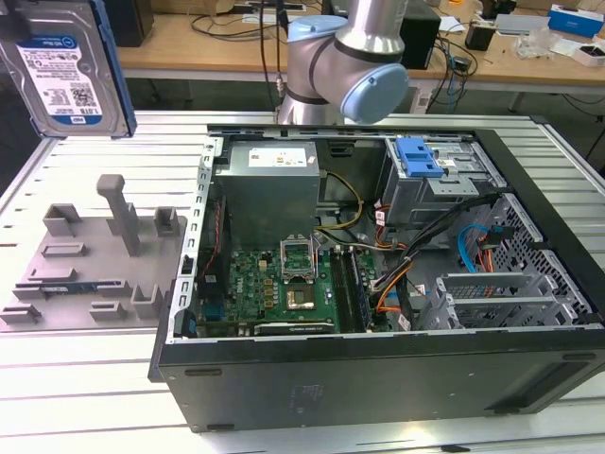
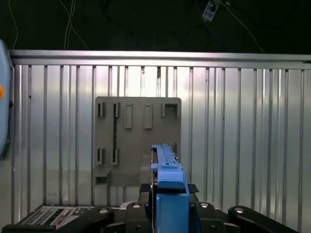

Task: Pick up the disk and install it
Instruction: 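Pick up the disk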

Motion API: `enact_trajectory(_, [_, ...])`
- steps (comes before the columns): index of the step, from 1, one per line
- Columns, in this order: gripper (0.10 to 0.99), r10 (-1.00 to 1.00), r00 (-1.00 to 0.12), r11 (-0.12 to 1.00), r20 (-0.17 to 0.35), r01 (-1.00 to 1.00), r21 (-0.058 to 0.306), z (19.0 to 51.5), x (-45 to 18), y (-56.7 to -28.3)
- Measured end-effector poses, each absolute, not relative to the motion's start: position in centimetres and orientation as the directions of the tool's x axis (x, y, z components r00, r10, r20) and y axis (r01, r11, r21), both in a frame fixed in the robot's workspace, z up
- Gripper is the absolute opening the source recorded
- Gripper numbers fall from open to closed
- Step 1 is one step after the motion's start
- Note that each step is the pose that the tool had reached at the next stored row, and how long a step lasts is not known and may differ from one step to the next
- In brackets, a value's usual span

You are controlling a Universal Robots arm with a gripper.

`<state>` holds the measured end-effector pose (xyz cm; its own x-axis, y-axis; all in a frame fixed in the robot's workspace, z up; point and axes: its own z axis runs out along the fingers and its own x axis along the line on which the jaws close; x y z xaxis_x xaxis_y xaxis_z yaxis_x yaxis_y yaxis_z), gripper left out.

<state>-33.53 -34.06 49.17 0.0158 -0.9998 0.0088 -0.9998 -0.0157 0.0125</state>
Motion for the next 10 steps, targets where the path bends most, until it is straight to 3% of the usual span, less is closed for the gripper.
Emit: enact_trajectory(10, [0.369, -1.000, 0.016, -0.016, 0.009, -1.000, 0.013, 49.2, -29.5, -37.4])
